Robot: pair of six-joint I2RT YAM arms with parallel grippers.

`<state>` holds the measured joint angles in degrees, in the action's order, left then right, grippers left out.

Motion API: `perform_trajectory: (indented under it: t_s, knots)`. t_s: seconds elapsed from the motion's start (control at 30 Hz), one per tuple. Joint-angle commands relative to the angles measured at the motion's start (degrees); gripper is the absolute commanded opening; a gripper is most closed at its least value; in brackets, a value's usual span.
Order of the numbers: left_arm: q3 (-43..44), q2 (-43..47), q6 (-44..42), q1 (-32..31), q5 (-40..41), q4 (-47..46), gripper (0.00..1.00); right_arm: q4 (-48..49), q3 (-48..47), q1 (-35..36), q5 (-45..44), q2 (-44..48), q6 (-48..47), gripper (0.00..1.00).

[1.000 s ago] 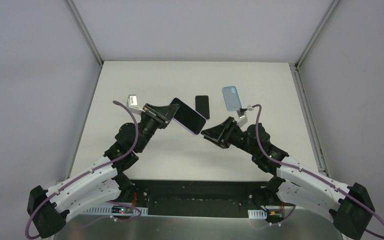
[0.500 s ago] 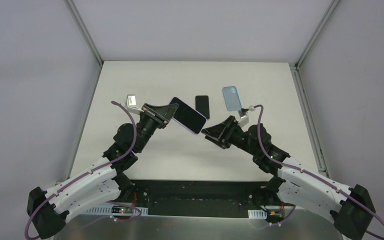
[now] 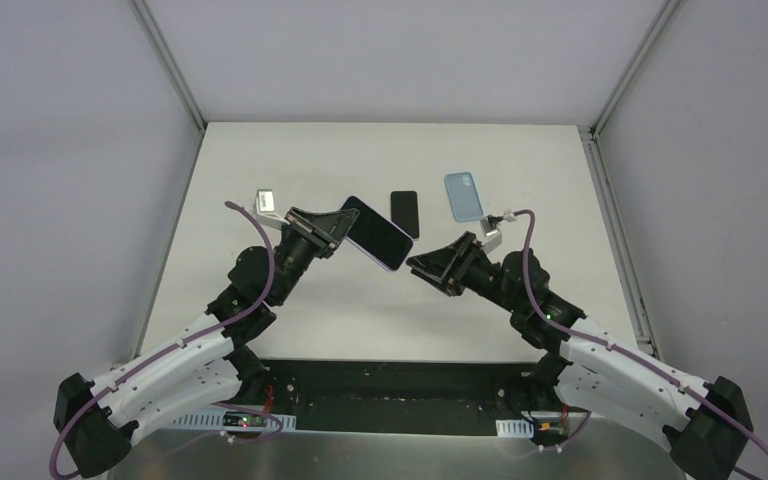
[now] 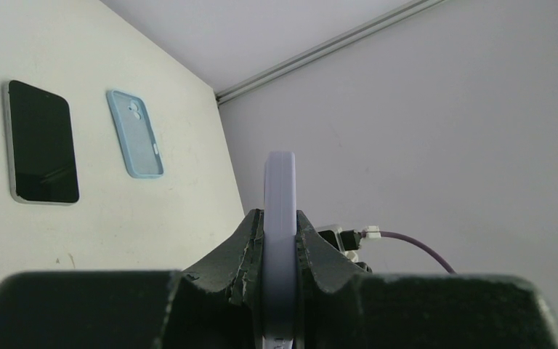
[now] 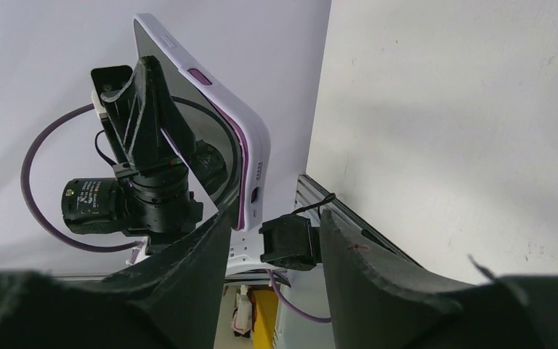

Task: Take the phone out of the phone case
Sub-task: Remove the phone case from the phone.

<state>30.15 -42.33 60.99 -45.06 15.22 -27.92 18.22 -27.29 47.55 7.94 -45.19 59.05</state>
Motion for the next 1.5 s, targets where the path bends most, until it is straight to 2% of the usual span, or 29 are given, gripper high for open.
perform_trajectory:
  t_s: [0.0, 0.27, 1.47]
  knots:
    - [2.5, 0.2, 1.6, -0.5, -1.3, -5.7, 0.0, 2.6, -0.3, 0.4, 0.4, -0.2, -0.5, 0.5]
    - [2.7, 0.2, 1.6, -0.5, -1.8, -5.7, 0.0, 3.0, -0.8, 0.5, 0.6, -1.6, 0.1, 0.43]
    - [4.8, -0.3, 6.0, -0.9, -7.0, -5.8, 0.0, 2.9, -1.4, 0.5, -1.3, -5.3, 2.4, 0.4]
